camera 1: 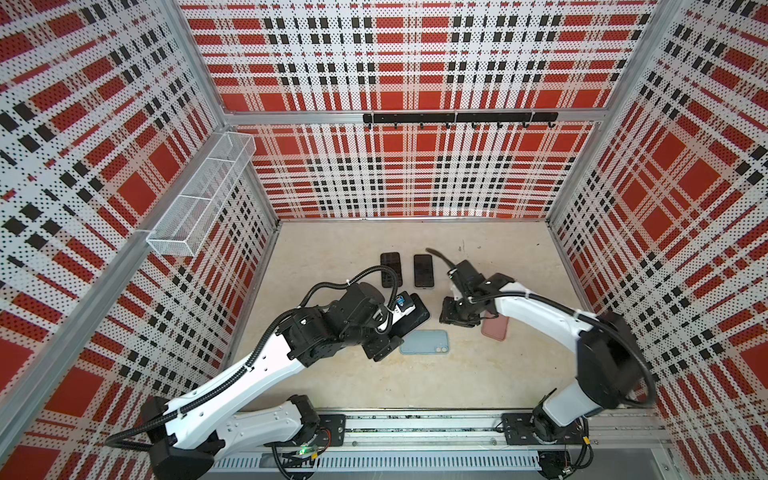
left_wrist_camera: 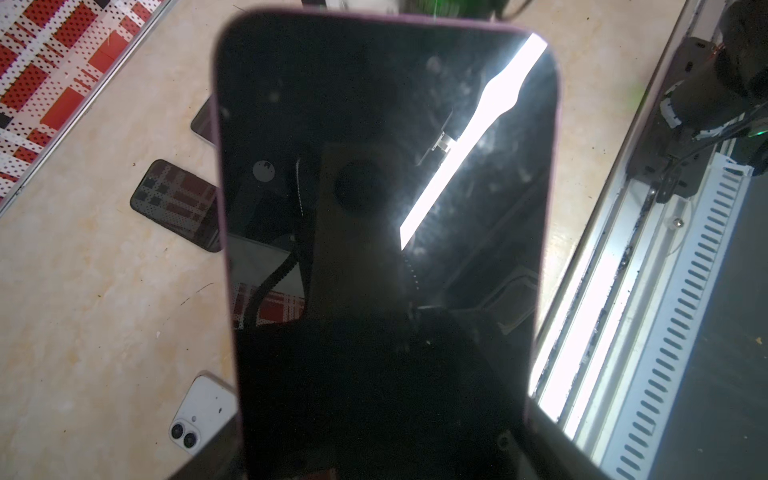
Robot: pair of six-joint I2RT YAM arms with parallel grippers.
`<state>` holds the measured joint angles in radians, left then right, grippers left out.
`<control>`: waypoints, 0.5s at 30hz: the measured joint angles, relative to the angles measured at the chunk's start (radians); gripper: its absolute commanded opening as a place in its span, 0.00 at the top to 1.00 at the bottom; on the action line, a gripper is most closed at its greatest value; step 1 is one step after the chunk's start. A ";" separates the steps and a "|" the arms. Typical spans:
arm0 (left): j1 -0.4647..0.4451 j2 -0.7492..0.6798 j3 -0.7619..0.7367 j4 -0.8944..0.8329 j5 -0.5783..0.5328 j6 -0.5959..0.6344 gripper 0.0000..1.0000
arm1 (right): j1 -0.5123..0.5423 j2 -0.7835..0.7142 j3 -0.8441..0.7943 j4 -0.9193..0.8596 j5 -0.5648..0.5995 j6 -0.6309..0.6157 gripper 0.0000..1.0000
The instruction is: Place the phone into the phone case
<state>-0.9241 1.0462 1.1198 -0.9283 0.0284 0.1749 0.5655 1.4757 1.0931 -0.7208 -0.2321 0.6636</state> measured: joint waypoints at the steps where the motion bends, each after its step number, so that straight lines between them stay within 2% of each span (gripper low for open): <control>1: -0.010 0.005 0.002 -0.001 0.001 0.006 0.61 | -0.036 -0.066 -0.011 0.025 -0.044 -0.011 0.41; 4: -0.036 0.040 0.021 -0.006 0.009 0.020 0.61 | -0.153 -0.237 -0.029 0.084 -0.196 -0.036 0.37; 6: -0.047 0.066 0.033 -0.007 0.016 0.026 0.61 | -0.193 -0.307 -0.028 0.105 -0.296 -0.058 0.36; 10: -0.056 0.108 0.051 -0.008 0.029 0.035 0.61 | -0.187 -0.350 -0.031 0.116 -0.501 -0.082 0.36; 15: -0.060 0.147 0.079 -0.008 0.043 0.036 0.61 | -0.132 -0.353 -0.085 0.133 -0.636 -0.091 0.36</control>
<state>-0.9836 1.1931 1.1992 -0.9360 0.0711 0.2108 0.4332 1.1225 1.0080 -0.5880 -0.8680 0.5724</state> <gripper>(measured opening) 0.748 0.644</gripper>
